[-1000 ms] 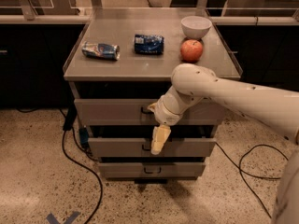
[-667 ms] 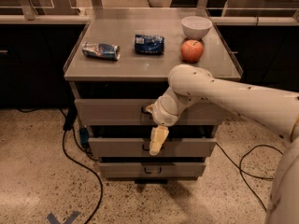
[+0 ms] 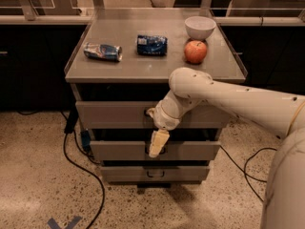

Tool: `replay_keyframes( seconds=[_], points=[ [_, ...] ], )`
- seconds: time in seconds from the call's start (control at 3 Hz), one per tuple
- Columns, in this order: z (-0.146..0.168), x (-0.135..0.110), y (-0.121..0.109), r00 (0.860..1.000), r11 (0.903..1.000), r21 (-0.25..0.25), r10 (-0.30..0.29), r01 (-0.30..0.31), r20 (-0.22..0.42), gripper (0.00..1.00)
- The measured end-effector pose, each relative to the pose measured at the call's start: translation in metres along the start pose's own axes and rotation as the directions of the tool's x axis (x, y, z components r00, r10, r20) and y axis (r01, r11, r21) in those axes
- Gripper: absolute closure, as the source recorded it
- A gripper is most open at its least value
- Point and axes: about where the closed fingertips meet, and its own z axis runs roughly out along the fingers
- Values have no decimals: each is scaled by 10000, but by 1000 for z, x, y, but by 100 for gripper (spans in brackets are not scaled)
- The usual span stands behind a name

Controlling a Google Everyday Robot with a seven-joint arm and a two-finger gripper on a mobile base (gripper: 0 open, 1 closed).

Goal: Open top drawer

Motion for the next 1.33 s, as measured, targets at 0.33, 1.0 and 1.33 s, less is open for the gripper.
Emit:
replay_keyframes(
  seconds=[0.33, 1.0, 1.33],
  points=[
    [0, 0, 0, 10000, 10000, -1, 0, 0, 0, 41],
    [0, 0, 0, 10000, 10000, -2, 0, 0, 0, 95],
    [0, 0, 0, 10000, 10000, -3, 0, 0, 0, 100]
  ],
)
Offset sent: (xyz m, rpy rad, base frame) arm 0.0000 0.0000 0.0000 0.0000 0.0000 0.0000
